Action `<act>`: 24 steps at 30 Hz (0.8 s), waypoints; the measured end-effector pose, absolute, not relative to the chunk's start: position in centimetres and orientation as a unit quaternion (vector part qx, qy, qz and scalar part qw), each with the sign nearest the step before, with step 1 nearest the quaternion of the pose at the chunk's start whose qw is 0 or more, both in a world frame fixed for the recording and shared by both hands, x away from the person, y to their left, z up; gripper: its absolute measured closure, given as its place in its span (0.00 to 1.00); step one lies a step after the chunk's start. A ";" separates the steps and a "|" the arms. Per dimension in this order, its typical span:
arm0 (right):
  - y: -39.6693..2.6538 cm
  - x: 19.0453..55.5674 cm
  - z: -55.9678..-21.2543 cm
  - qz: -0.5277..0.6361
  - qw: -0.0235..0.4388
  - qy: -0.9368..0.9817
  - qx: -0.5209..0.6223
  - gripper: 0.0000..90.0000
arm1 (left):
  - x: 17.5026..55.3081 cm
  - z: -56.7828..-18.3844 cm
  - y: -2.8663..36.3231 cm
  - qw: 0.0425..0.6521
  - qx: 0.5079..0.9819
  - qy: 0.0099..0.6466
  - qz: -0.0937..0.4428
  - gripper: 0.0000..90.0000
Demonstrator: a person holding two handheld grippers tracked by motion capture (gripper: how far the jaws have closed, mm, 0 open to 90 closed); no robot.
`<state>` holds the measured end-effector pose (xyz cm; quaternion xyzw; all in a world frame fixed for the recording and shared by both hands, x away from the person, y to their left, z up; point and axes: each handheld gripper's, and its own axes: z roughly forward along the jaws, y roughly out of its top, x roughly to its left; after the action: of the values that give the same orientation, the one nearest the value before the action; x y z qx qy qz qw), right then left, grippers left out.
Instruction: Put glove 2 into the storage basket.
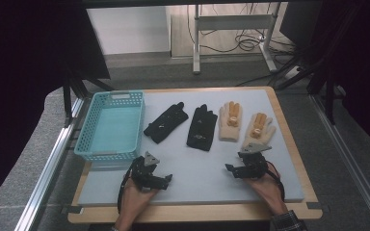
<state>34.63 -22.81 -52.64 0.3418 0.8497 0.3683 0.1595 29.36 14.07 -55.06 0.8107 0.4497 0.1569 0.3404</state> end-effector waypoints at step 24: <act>-14.3 38.8 -51.4 0.408 0.094 0.852 0.314 0.48 | 29.3 -55.1 14.1 0.341 0.810 0.450 0.157 0.00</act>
<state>38.79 -14.35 -51.38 0.3139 0.8522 0.4079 0.0939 29.33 14.10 -55.06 0.8103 0.4498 0.1568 0.3413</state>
